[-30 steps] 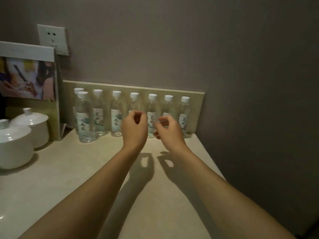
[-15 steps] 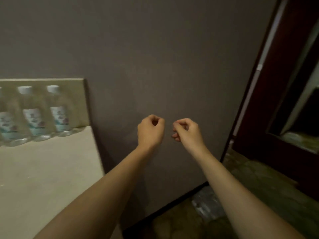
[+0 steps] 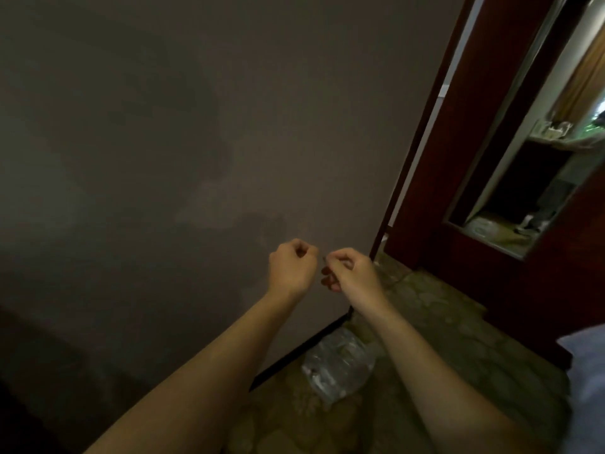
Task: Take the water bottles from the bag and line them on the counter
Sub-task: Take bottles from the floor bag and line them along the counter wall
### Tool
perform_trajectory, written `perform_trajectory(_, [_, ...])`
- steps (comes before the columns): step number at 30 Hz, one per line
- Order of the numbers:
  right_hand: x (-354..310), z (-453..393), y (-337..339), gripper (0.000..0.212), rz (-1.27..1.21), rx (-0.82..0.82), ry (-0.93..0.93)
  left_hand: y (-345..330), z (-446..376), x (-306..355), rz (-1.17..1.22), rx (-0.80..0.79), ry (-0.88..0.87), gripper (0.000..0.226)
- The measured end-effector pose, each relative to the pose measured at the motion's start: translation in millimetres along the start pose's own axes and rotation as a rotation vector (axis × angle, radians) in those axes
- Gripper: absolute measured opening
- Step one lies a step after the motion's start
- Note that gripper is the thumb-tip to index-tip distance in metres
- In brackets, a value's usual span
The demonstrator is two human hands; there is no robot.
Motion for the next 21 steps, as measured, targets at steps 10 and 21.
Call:
perform_trajectory(10, [135.9,-114.7,69.7,0.014,0.048,-0.012,-0.3,-137.2,-93.9,-87.3,0.053,-0.158,0.292,0.026])
perform_trajectory(21, [328.0,-224.4,141.1,0.024,0.176,-0.185,-0.642,-269.6,-155.6,-188.4,-0.022,-0.126,0.576,0.025])
Point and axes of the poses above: each hand's wrist, its own z-axis away from the middle knuckle, its own y-axis out of the back of the hand, x = y × z, the point moved 3 cm from there along -z, towards the middle knuckle, and after that the axes turned 2 degrees about -x, right-handed, at the moved point
